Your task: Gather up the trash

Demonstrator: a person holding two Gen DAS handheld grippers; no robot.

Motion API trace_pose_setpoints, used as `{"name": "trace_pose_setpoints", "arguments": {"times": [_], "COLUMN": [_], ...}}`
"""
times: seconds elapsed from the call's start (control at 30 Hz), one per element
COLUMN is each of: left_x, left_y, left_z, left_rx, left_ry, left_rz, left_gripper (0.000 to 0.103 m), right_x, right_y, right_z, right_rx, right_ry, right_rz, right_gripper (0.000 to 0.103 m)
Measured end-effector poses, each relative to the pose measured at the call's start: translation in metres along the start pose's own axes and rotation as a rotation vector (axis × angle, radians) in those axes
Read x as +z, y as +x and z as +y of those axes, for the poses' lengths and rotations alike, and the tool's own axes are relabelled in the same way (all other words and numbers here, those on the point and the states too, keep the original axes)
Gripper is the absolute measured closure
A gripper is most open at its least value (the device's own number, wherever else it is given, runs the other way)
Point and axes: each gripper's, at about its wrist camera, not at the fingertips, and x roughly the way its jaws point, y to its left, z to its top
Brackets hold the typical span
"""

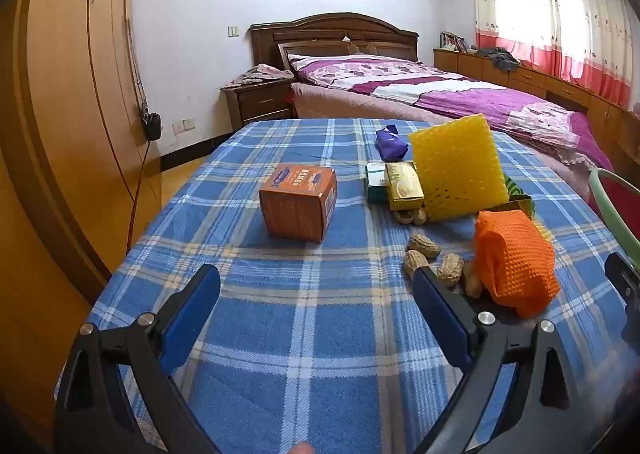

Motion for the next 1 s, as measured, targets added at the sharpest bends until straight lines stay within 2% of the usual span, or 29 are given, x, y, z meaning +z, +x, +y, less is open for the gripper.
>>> {"name": "trace_pose_setpoints", "arguments": {"times": [1.0], "left_x": [-0.0001], "left_y": [-0.0001], "left_z": [-0.0018], "left_rx": [0.009], "left_ry": [0.012], "left_rz": [0.007], "left_gripper": [0.007], "right_x": [-0.0005], "right_y": [-0.0002], "right_z": [-0.0016], "right_rx": [0.005], "right_ry": [0.008], "right_rz": [0.005], "right_gripper": [0.0]}}
